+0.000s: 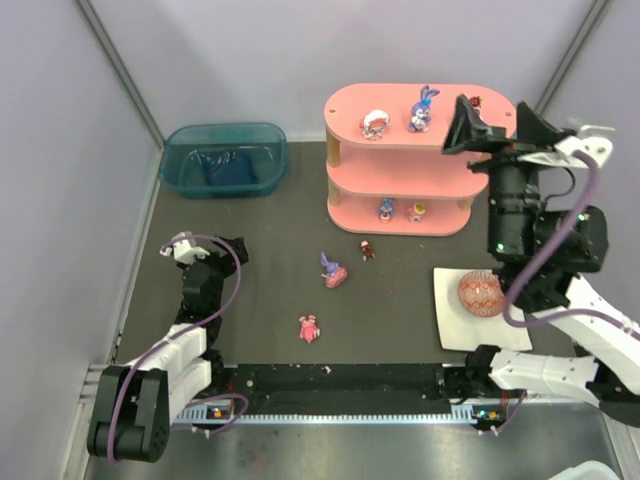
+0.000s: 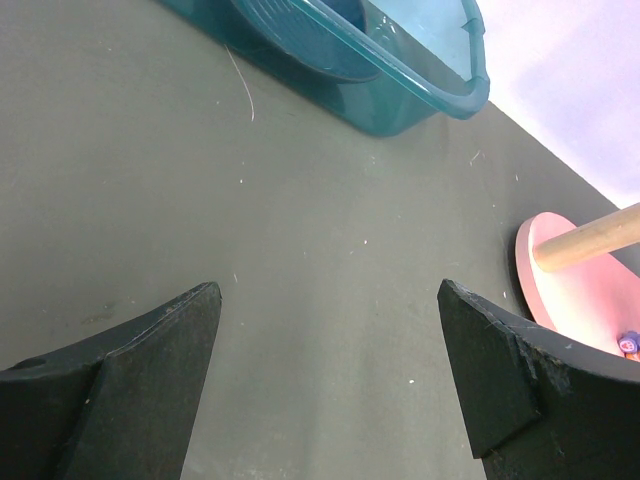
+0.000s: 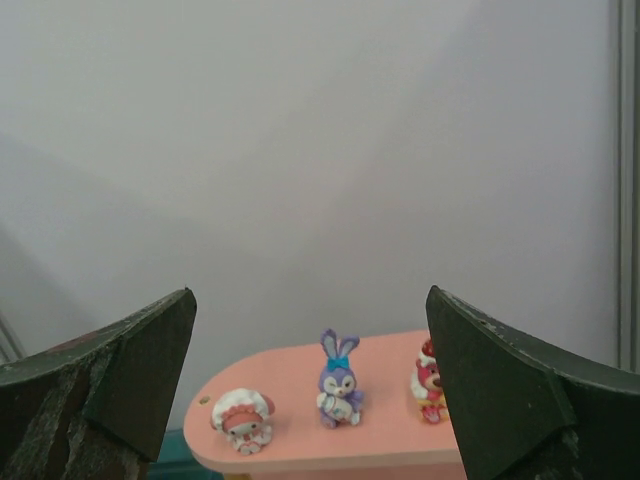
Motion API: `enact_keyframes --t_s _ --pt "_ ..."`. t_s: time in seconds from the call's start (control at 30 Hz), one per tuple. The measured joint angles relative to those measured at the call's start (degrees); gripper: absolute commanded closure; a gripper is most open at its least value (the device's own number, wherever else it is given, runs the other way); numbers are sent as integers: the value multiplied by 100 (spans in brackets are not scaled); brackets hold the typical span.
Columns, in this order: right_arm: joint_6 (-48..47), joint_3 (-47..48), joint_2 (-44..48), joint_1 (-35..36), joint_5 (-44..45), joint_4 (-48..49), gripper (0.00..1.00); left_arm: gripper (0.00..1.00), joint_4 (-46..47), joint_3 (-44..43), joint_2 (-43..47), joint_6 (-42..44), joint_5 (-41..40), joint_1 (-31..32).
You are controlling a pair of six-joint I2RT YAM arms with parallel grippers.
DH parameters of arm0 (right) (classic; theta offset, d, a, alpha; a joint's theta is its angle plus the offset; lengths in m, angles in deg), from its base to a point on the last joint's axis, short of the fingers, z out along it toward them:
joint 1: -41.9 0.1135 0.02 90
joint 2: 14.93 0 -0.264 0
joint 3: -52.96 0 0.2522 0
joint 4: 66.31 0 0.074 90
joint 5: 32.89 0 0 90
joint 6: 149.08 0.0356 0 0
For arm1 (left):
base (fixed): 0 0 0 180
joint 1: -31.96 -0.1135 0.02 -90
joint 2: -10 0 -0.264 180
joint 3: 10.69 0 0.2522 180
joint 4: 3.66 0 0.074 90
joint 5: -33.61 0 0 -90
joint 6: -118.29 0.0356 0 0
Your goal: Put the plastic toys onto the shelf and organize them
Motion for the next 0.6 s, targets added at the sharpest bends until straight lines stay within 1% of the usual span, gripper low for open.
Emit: enact_keyframes --t_s 0.17,0.27,0.37,0.5,0.6 --pt "487 -592 728 0 476 -776 1 4 2 0 0 2 31 0" --pt "870 -999 944 0 667 -1497 1 4 13 0 0 13 125 0" --pt "1467 -1335 1054 0 721 -2481 1 4 44 0 0 42 184 0" --pt "2288 -1646 1051 0 402 -3713 1 3 87 0 0 70 271 0" --pt "2710 -1961 966 0 -275 -4435 1 4 133 0 -39 94 295 0"
